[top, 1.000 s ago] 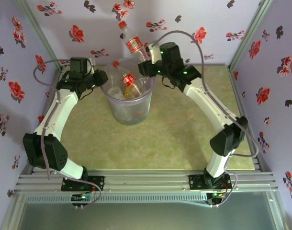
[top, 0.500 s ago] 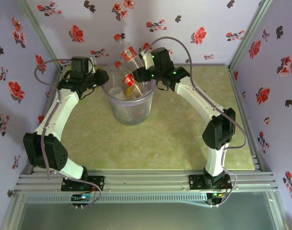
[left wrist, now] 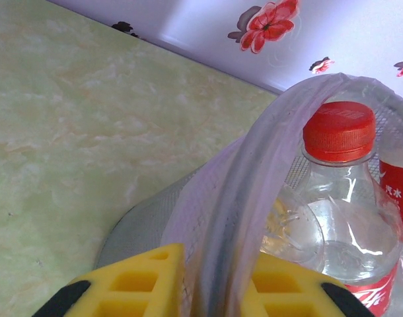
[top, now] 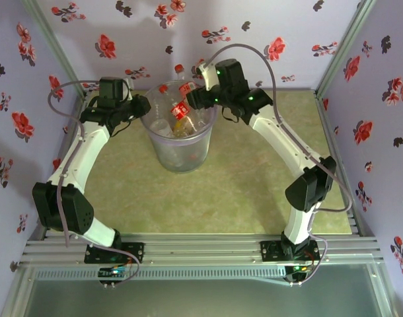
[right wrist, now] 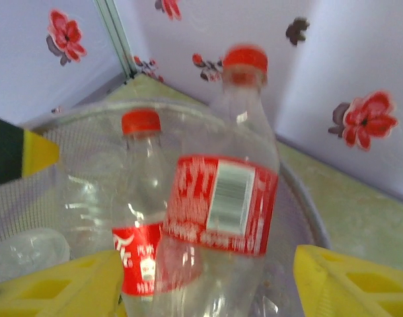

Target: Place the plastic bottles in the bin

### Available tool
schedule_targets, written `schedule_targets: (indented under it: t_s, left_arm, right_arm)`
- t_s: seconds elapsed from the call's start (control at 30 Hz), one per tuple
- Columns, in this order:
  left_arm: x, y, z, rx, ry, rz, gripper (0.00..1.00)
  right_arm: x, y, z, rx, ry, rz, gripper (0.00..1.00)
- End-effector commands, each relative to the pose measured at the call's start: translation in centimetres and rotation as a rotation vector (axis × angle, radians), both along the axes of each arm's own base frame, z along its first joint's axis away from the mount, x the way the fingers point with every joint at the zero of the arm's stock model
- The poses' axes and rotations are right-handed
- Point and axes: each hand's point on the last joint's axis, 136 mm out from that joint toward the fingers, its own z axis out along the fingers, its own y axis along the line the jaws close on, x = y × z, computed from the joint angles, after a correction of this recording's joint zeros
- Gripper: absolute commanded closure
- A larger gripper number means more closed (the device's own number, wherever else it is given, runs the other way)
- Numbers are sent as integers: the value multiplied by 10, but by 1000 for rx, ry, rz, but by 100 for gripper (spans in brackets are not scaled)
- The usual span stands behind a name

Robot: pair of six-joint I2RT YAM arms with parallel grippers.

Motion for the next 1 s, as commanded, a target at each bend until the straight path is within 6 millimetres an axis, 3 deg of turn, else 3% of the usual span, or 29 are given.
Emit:
schedule_targets:
  t_s: [0.0, 0.17, 0.3, 0.57, 0.67, 0.77, 0.97]
  left_arm:
    - [1, -15, 10, -19, -16, -38, 78]
    - [2, -17, 10, -20, -16, -39, 78]
    - [2, -18, 10, -24, -18, -39, 78]
    - [4, -20, 10, -33, -23, -37, 78]
    - [5, -23, 8, -41, -20, -36, 79]
    - [6, -26, 9, -48, -25, -37, 80]
    - [9, -41, 7, -58, -30, -41, 82]
  right_arm:
    - [19, 12, 9, 19, -29, -10, 35]
    - [50, 30, 4, 62, -38, -46, 44]
    - [57, 37, -16, 41, 9, -44, 46]
    - [17, 36, -65, -39, 89, 15, 50]
    - [3, 32, -72, -42, 99, 25, 51]
    - [0, 26, -63, -37, 76, 16, 48]
    - [2, 1, -3, 16, -6, -41, 31]
